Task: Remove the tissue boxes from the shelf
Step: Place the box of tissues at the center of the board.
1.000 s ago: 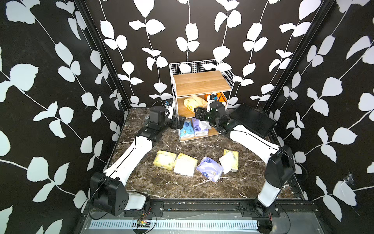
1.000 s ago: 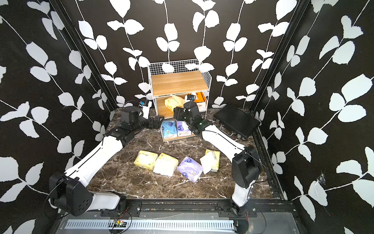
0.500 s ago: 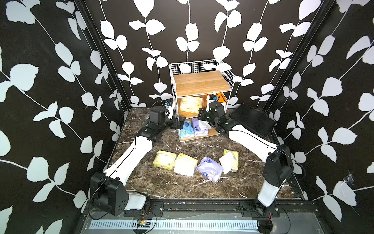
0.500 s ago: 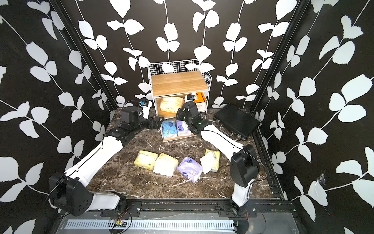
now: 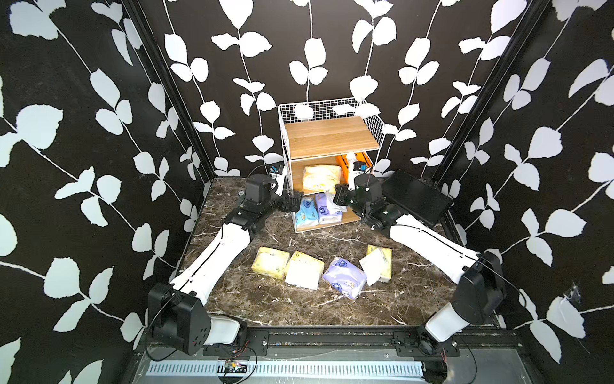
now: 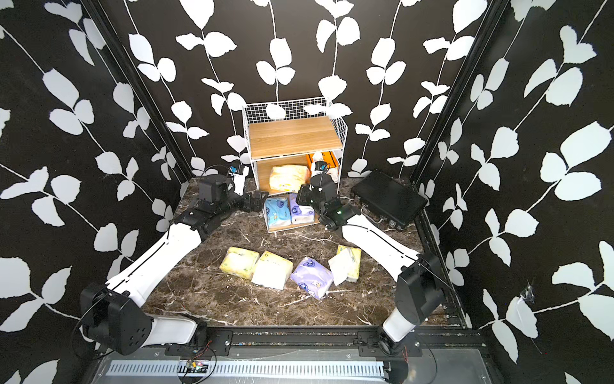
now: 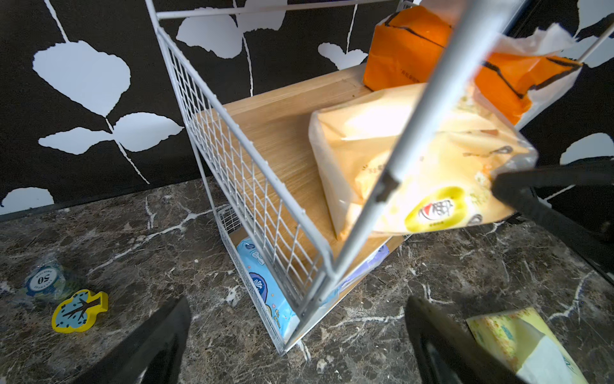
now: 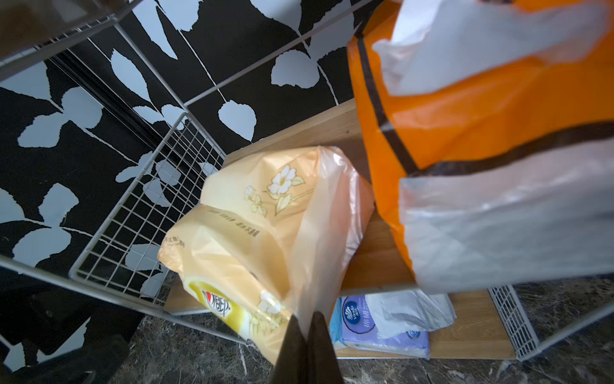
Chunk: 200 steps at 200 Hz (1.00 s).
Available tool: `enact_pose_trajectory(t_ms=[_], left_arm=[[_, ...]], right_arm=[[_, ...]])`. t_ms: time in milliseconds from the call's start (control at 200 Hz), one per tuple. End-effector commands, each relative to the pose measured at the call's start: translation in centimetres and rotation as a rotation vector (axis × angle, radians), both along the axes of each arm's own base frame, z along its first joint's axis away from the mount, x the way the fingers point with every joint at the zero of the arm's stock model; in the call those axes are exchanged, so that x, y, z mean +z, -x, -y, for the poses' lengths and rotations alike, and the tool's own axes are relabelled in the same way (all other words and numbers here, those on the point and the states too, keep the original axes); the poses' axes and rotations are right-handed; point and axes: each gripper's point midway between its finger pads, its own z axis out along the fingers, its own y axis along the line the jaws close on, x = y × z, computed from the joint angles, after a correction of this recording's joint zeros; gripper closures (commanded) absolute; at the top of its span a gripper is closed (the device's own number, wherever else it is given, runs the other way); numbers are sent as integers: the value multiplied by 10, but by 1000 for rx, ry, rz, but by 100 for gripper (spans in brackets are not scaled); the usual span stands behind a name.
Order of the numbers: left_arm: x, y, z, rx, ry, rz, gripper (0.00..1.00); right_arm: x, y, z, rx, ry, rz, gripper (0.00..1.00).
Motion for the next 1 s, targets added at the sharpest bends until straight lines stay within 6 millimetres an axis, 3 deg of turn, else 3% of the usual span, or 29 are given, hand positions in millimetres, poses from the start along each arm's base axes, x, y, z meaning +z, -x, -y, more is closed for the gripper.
enact_pose_trajectory(t_ms=[0, 350, 540, 750, 995], left_arm=[[12, 6, -10, 19, -6, 35, 1], [13, 7, -12, 25, -11, 42, 1], [11, 7, -12, 25, -12, 44, 1], [9, 6, -12, 24, -12, 40, 1], [6, 5, -10, 19, -14, 32, 1]], right_arm=[[0, 14, 7, 15, 3, 21, 100], [-29, 47, 18, 73, -2, -31, 100], [-61, 62, 21, 97, 6, -75, 100], [-110, 75, 22, 116, 22, -136, 100], [-190, 89, 27, 117, 129, -269, 100]])
